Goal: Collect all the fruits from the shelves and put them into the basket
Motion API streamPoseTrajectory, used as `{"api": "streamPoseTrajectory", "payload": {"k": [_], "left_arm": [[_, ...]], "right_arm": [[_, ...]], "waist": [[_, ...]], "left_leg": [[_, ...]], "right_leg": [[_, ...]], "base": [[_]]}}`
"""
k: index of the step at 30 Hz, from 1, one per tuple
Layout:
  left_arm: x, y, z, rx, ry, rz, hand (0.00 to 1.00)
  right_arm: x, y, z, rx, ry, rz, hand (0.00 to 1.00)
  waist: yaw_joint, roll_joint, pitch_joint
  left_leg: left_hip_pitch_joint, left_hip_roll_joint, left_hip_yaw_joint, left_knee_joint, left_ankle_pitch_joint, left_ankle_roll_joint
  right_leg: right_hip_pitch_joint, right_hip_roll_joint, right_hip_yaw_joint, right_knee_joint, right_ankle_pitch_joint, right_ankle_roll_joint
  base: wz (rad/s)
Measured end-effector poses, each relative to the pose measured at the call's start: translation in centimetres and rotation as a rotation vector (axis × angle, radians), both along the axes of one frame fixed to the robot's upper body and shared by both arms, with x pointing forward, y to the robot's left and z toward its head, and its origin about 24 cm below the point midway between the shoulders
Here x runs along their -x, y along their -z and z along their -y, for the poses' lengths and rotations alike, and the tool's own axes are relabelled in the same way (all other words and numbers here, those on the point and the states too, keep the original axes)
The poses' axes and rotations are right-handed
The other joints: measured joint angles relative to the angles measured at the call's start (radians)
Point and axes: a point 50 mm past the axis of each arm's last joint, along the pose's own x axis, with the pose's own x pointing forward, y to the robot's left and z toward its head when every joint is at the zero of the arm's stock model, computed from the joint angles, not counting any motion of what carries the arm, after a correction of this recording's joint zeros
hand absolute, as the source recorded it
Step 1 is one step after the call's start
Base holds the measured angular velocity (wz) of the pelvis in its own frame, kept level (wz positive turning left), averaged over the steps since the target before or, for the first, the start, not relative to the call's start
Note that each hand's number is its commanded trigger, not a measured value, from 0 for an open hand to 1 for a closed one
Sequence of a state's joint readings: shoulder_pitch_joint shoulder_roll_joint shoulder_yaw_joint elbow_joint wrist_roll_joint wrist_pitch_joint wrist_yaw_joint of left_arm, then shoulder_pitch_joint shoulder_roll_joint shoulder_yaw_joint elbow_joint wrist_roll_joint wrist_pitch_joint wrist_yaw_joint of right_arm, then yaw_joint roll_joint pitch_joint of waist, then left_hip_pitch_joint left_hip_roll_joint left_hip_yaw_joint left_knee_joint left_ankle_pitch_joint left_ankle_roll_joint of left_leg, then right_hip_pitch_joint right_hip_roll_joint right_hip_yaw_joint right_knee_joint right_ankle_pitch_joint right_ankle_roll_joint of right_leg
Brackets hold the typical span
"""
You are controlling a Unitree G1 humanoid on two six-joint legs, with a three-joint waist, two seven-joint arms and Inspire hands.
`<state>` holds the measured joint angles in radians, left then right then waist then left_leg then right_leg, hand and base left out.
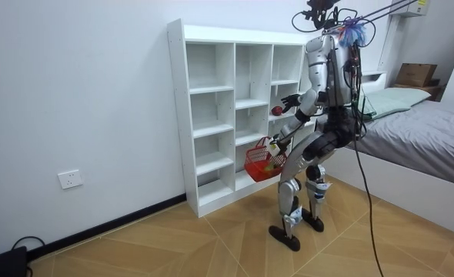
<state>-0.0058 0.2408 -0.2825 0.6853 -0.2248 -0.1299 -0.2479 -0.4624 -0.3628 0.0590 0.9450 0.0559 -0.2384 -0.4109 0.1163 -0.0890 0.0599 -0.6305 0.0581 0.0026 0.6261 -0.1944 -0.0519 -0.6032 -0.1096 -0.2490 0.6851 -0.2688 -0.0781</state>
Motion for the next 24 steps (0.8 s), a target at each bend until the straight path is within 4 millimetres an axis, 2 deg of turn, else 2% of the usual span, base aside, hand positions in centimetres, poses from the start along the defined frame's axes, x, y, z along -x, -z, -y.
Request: {"api": "streamPoseTrajectory", "payload": {"k": [17, 24], "left_arm": [[0.1, 0.2, -0.3, -0.021, -0.006, -0.026, 1.00], [0.0, 0.0, 0.4, -0.017, 0.018, -0.035, 1.00]], "right_arm": [[-0.9, -0.8, -0.6, -0.015, 0.004, 0.021, 0.00], [-1.2, -0.8, -0.6, -0.014, 0.012, -0.005, 0.00]], "waist": [[0.001, 0.001, -0.0009], [0.007, 0.002, -0.0013]], "left_leg": [[-0.003, 0.001, 0.002, -0.005, -0.003, 0.001], [-0.006, 0.004, 0.018, -0.010, -0.003, 0.001]], "right_leg": [[-0.002, -0.002, -0.004, -0.006, -0.001, 0.000], [-0.016, -0.003, 0.005, -0.002, 0.001, -0.003]], "base": [[0.00], [-0.04]]}}
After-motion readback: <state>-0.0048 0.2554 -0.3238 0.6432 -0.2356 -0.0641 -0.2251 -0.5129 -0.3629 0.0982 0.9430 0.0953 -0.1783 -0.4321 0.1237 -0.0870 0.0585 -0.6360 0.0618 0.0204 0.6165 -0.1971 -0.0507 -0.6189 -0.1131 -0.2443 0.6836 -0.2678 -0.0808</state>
